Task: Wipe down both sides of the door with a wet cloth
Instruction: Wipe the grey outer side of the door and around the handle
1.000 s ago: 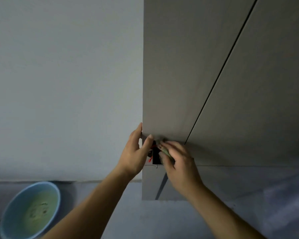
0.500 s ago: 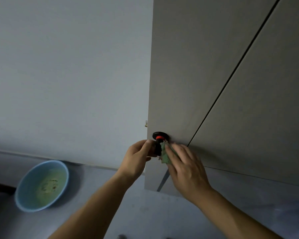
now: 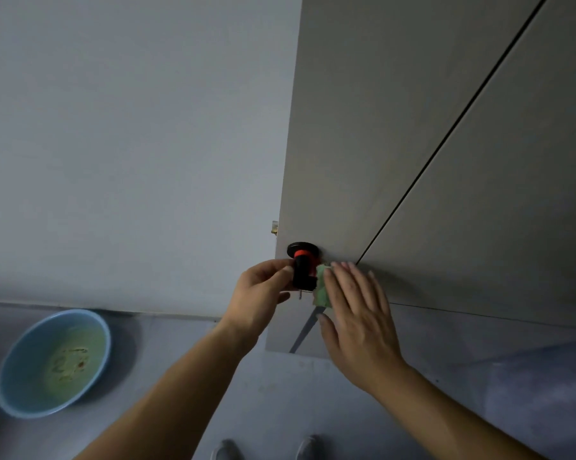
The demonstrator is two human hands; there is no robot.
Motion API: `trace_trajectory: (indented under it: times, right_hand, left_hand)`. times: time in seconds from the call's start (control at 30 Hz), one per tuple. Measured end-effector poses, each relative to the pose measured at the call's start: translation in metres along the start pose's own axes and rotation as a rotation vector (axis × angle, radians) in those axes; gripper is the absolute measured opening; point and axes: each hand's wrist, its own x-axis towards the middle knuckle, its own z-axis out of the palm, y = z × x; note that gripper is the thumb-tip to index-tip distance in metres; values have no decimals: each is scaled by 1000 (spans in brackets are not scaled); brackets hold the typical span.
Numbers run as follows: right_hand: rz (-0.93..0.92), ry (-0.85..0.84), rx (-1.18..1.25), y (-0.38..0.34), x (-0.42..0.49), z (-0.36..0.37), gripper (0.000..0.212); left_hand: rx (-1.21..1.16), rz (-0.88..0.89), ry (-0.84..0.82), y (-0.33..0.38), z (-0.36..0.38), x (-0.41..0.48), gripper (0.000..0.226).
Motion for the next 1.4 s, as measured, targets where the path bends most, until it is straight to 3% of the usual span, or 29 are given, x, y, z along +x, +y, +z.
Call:
trace_trajectory:
  times: [0.1, 0.23, 0.37, 0.5, 0.7, 0.77, 0.87, 1.1, 1.27, 1.4]
  right_hand:
    - [-12, -20, 51, -26, 10, 2, 67]
    - [5, -47, 65, -2, 0, -6, 62]
    - [305, 51, 355, 5, -9, -8, 54]
    - [618, 215, 788, -14, 8, -9, 27]
    - [1244, 241, 1277, -25, -1, -14, 31]
    - [1374, 272, 1420, -38, 0, -17, 28]
    - [1440, 337, 1609, -55, 18, -24, 30]
    - [1499, 180, 1792, -90, 45, -29, 35]
    - [1483, 341, 1904, -63, 44, -33, 36]
    - [1449, 157, 1955, -90, 55, -23, 41]
  left_hand:
    - [-20, -5, -8, -1, -1, 0, 21]
    - [2, -14, -4, -1, 0, 2, 15]
    - [11, -20, -6, 0, 0, 2, 12]
    - [27, -25, -13, 0, -1, 3, 11]
    - [48, -38, -18, 0, -1, 5, 11]
    - [52, -41, -18, -1, 0, 5, 11]
    - [42, -55, -10, 0, 0, 4, 10]
    - [19, -101, -52, 6, -3, 8, 7]
    - [14, -122, -83, 4, -5, 10, 14]
    - [-27, -141, -67, 1, -6, 12, 20]
